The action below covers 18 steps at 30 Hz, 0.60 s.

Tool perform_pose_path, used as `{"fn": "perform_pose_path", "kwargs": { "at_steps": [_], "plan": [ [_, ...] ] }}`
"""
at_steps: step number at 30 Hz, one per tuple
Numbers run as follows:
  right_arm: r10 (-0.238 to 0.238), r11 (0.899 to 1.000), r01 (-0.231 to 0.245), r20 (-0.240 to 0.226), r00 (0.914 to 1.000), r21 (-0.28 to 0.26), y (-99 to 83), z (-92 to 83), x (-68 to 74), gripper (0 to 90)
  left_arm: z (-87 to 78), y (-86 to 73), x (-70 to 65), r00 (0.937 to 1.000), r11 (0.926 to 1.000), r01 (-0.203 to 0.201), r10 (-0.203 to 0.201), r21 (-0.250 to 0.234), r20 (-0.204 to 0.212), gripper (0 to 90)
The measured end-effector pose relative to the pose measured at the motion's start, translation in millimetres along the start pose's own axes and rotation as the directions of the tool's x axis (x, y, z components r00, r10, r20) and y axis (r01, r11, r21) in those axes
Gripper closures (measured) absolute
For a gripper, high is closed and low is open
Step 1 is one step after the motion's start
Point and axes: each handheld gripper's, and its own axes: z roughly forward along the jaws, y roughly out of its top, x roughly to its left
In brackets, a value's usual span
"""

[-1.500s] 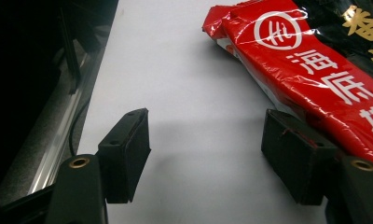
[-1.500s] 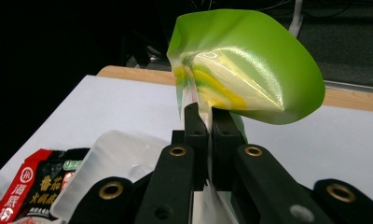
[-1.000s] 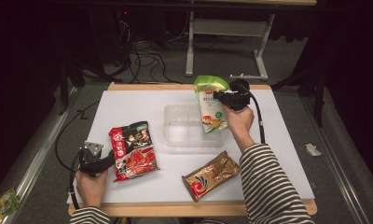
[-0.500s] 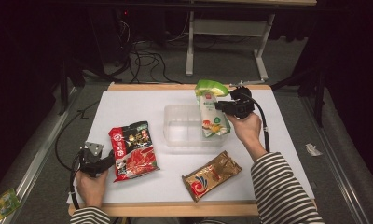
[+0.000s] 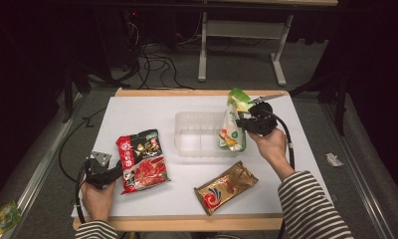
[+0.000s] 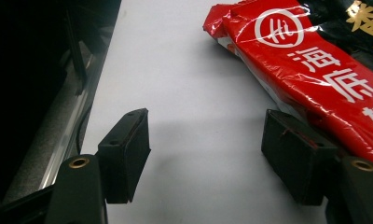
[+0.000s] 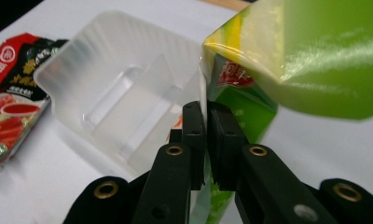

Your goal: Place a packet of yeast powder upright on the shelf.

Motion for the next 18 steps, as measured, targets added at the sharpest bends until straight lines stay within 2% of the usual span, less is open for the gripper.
{"fn": "perform_pose_path", "kwargs": {
  "at_steps": [4,7,9,13,18],
  "plan": [
    [0.023,1.0,-0.023,-0.023,0.9995,-0.01,-7.8,-1.4,-5.2,84.5,0.1,0.0,-0.3,1.0,1.0,-0.002,0.002,0.0,-0.002,32.6],
    [0.039,0.999,-0.039,-0.035,0.9986,-0.007,-7.1,-1.7,-8.1,76.6,0.1,0.1,-0.3,1.0,1.0,-0.002,0.002,0.0,-0.002,32.6],
    [0.04,0.999,-0.04,-0.031,0.9987,-0.01,-7.0,-2.0,-9.5,70.8,0.1,0.0,-0.4,1.0,1.0,-0.004,0.004,0.001,-0.004,32.6],
    [0.076,0.997,-0.076,-0.018,0.9969,-0.011,-5.8,-4.9,-14.7,58.3,0.1,0.1,-0.4,1.0,1.0,-0.004,0.004,0.002,-0.003,32.7],
    [0.113,0.993,-0.113,-0.015,0.9935,0.03,4.4,0.1,-22.4,43.8,0.1,0.1,-0.4,1.0,1.0,-0.004,0.004,0.002,-0.003,32.7]
  ]
}}
